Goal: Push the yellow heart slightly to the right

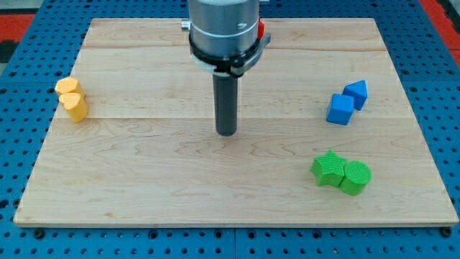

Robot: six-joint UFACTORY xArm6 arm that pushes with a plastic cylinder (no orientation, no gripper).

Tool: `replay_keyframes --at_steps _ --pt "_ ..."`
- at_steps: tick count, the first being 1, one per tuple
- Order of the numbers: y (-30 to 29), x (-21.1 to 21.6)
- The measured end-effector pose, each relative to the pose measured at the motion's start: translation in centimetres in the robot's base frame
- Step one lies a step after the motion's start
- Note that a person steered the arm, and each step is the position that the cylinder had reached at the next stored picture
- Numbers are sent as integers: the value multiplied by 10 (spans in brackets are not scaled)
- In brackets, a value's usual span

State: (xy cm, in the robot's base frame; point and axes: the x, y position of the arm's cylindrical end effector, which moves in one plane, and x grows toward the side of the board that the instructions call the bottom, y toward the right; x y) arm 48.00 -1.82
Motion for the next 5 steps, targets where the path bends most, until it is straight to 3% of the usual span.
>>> replay_keyframes --at_steps 4,5 --pt "-285 19" --pt "-287 16"
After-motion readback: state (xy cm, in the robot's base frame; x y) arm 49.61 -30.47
